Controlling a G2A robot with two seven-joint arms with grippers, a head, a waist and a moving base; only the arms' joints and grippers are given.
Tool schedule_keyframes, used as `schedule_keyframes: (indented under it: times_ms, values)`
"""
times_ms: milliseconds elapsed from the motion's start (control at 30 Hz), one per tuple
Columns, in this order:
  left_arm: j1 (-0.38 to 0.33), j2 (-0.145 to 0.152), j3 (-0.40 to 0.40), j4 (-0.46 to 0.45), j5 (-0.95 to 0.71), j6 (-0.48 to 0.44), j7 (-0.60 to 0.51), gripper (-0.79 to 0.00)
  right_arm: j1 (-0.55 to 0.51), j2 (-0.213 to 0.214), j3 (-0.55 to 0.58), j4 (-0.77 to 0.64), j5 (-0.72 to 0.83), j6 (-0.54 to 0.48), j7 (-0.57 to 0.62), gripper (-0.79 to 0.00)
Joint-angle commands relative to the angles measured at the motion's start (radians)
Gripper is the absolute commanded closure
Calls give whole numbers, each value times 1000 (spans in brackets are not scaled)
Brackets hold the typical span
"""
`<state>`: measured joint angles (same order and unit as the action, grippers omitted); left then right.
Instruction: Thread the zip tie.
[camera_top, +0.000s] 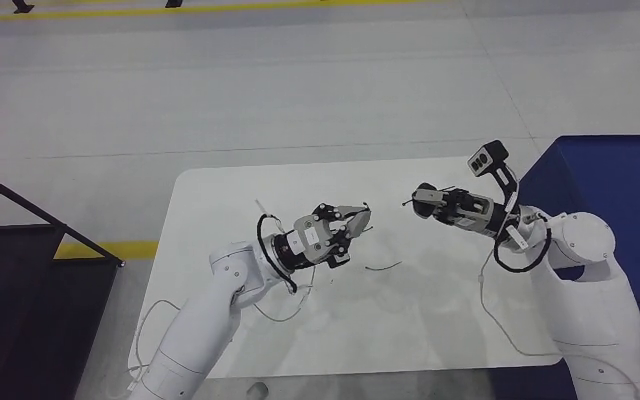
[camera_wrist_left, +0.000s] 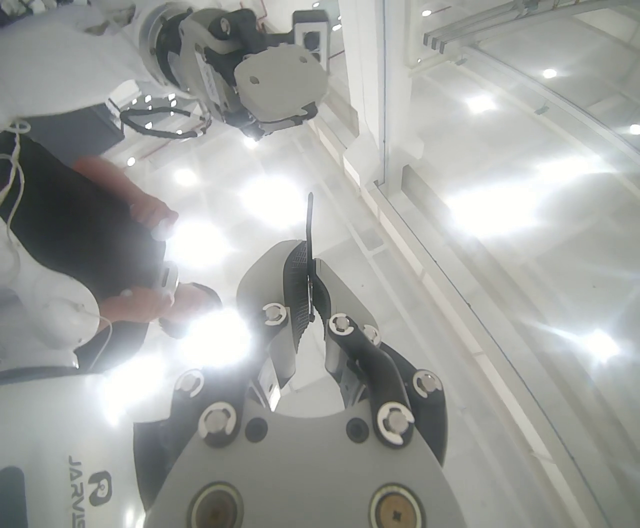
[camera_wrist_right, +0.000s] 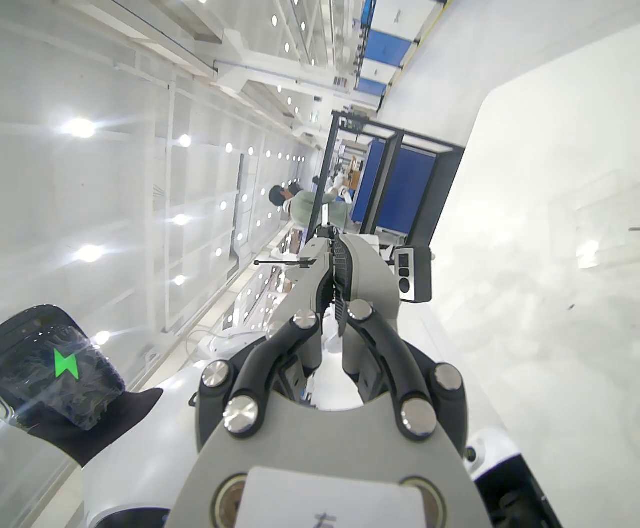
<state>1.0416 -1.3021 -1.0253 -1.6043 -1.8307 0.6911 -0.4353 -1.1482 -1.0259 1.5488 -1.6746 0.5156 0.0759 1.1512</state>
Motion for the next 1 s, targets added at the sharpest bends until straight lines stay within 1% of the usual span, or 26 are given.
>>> schedule_keyframes:
  times_ms: [0,100,167,400,467,533,733,967]
  values:
    - [-4,0,-7,-5,-10,21,-8,0,-6,1,-19,-26,3,37,21,0]
    - [-1,2,-11,-10,-2,63,-10,0,-16,2,-31,-48,4,59,4,0]
    - [-2,4,-17,-3,-3,85,17,0,-19,2,-35,-52,15,73,0,0]
    - [-2,4,-18,-3,-4,87,22,0,-19,2,-35,-52,15,73,0,0]
    - [7,4,-11,-10,-14,99,22,0,-26,1,-43,-49,41,95,-11,0]
    - [10,4,-14,-12,-35,122,30,0,-15,2,-50,-47,61,125,3,0]
    - [3,6,-24,-4,-74,189,27,0,4,5,-77,-34,83,164,53,0]
    - [-7,6,-26,-1,-73,215,48,0,24,9,-100,-30,64,162,54,0]
